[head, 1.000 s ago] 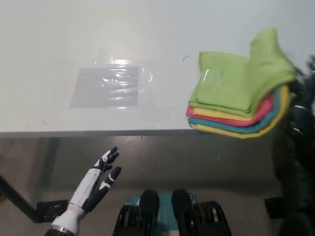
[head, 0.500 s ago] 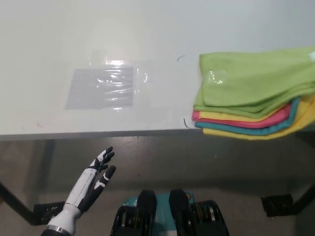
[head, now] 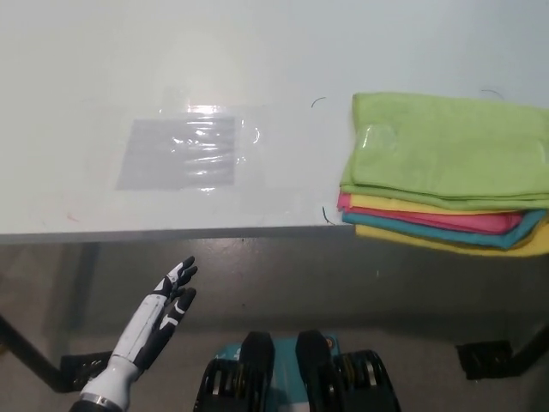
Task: A stack of folded microfibre clothes with a single fold is kept infront of the robot. the robot uses its right hand to grab one end of the clothes and pulla it away from the other end to unfold
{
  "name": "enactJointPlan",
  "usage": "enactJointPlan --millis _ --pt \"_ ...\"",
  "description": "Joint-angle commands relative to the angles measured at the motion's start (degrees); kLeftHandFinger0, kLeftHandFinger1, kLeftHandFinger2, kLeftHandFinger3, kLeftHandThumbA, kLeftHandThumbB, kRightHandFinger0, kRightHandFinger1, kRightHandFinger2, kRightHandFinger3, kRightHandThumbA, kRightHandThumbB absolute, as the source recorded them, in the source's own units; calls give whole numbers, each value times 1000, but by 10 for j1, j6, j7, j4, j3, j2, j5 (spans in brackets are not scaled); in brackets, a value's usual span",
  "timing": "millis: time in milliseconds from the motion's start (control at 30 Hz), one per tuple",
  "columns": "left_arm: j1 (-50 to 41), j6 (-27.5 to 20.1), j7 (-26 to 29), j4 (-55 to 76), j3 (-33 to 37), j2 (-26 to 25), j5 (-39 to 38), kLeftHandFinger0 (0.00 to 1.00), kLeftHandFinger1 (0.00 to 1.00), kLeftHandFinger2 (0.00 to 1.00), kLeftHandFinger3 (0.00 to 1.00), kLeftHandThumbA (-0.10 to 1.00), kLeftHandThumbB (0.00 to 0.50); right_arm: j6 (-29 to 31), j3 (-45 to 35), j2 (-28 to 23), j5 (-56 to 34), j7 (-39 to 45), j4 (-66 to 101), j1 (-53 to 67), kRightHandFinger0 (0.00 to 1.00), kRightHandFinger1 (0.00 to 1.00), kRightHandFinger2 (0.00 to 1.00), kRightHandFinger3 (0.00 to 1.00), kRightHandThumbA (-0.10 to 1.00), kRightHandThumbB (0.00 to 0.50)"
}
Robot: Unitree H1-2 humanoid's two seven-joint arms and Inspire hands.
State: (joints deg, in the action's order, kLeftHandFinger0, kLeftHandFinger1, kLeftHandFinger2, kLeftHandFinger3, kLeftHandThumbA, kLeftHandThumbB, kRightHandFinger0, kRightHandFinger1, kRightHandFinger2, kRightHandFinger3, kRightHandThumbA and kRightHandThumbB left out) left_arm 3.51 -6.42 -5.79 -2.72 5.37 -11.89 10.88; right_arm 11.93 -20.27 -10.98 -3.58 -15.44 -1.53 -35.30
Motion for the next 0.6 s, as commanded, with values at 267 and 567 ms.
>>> enactJointPlan --millis 267,567 --pt "27 -16 3 2 -9 -15 3 1000 1000 1000 1000 1000 209 -83 57 -22 34 45 280 27 1000 1000 1000 1000 1000 329" --pt "24 -14 -1 3 -5 -13 -3 1000 1000 1000 1000 996 195 -62 215 33 75 107 355 196 1000 1000 1000 1000 1000 359"
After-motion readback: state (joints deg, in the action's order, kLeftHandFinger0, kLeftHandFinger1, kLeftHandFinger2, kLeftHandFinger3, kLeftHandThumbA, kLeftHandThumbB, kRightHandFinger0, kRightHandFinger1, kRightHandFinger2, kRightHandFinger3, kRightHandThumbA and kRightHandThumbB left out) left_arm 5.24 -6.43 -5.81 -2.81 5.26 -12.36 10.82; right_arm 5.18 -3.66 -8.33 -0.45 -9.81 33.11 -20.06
